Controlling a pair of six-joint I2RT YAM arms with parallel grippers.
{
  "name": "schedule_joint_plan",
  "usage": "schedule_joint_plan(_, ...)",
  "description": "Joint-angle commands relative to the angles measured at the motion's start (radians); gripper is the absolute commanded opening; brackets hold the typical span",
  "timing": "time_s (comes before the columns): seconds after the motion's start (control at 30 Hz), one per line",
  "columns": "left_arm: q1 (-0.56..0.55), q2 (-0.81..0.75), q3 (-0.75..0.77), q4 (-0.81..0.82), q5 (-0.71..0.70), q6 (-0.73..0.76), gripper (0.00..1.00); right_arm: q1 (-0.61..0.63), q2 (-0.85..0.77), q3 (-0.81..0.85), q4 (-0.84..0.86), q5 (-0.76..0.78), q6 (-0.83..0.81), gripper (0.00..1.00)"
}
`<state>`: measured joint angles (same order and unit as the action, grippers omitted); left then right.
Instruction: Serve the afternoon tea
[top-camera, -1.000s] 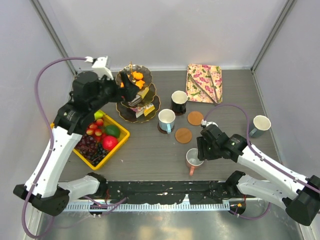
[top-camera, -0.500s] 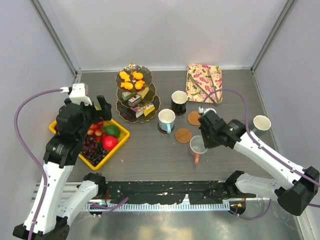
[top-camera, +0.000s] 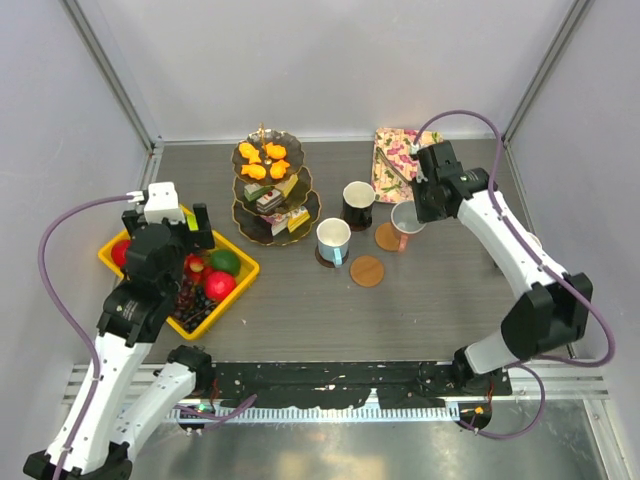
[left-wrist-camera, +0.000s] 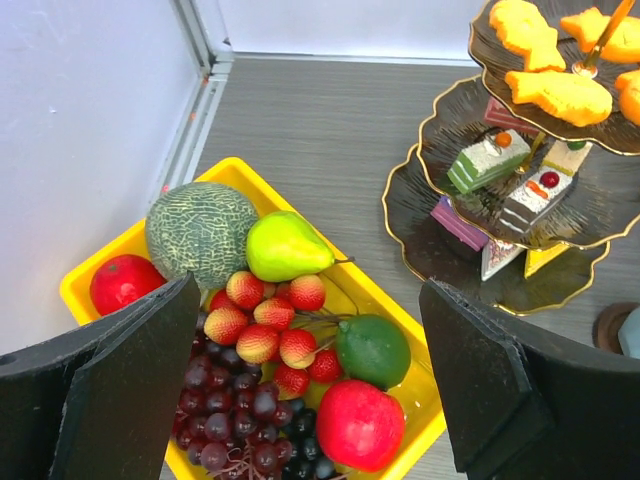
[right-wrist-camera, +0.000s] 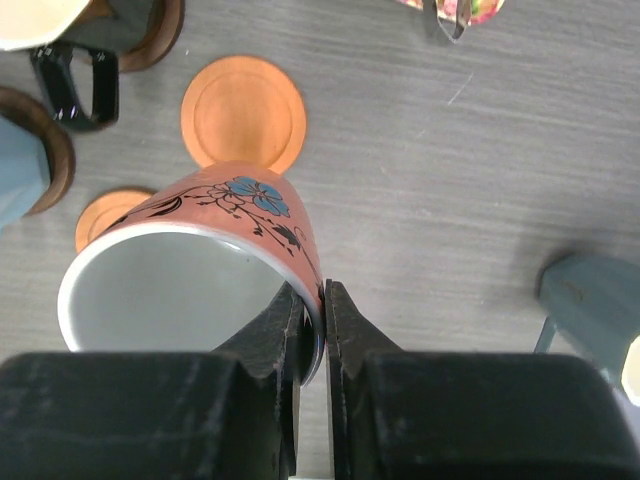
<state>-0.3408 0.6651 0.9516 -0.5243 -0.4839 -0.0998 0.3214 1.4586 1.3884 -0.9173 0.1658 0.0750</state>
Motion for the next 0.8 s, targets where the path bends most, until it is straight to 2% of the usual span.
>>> schedule_joint_plan(0.0,-0.007,-0.032,-0.013,0.095,-0.074,0.035,0.99,-0.028,0.069,0.096,0.086,-0.054,-0.104,0.05)
schedule_joint_plan(0.23,-0.007,-0.052,-0.034,0.119,-0.108,0.055,0.99,-0.033,0.173,0.103,0.187,-0.127,-0.139,0.06)
schedule_joint_plan(0.43,-0.007,-0.055,-0.042,0.13,-0.125,0.068,0.99,-0.035,0.256,0.115,0.205,-0.138,-0.201,0.06)
schedule_joint_plan(0.77,-0.007,-0.058,-0.05,0.141,-0.122,0.075,0.99,-0.058,0.301,0.092,0.247,-0.19,-0.313,0.07)
